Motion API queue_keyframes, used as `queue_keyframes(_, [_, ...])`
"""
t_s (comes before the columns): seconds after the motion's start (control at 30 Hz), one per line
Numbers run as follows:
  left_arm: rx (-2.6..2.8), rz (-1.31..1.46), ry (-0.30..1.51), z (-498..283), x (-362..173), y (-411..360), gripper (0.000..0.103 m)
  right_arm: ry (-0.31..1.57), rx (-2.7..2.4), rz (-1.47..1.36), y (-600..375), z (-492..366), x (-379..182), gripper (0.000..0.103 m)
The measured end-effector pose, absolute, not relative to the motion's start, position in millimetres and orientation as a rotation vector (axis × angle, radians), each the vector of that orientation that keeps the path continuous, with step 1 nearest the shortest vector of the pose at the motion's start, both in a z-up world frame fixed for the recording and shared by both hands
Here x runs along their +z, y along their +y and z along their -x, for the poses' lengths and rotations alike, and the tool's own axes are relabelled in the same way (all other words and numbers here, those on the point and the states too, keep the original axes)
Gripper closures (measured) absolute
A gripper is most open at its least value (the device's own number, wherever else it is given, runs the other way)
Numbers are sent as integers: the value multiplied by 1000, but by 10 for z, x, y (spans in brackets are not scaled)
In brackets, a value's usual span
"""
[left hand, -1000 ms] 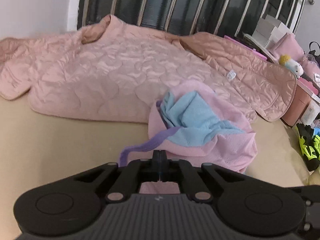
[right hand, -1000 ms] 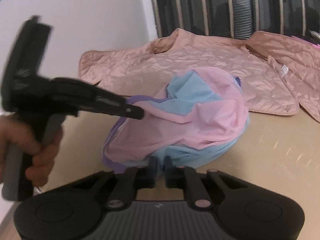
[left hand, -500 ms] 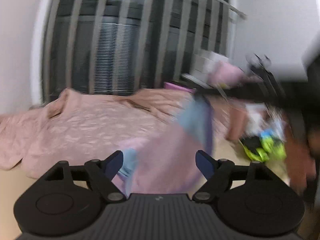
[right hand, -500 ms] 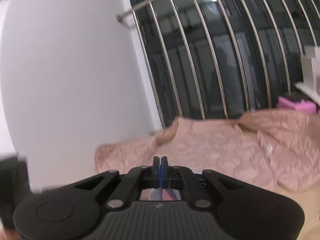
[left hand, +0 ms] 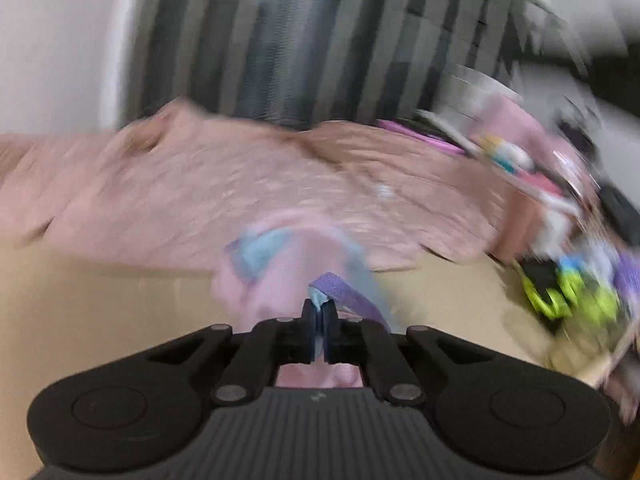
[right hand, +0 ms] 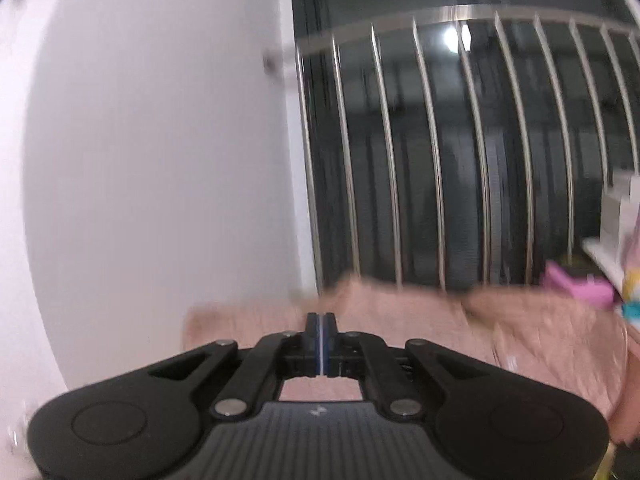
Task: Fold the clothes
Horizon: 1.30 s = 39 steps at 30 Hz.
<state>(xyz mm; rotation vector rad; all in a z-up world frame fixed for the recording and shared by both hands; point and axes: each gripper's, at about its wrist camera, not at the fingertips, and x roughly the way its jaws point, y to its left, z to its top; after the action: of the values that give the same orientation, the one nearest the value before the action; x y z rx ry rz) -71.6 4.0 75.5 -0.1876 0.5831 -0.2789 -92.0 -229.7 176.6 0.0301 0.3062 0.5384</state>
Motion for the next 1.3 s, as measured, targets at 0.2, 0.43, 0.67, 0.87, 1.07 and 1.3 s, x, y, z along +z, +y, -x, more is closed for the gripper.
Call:
queue_keyframes(0.2, [-144,383,594,802,628,778,102,592,531,-30,-2323,764,928,70])
queue_keyframes(0.43, [-201,440,522,889,765,1050,102,720,657,-111,-1900,780,369,54])
queue_keyframes(0.67, [-248,446,461,1035,860,1002,102,720,617,-124,-1498,729,155,57])
queue_keyframes(0.87, [-202,376,478,1067,819,918,63,722,833,-263,-1503,815,296,102])
queue_keyframes(1.07, [-281,302,447,1484,708,866,34,701,918,-442,-1622,839,522,102])
queue_keyframes(1.3, [-352,174,383,1909,607,489,15,770,992,-472,-1511,762,539,101])
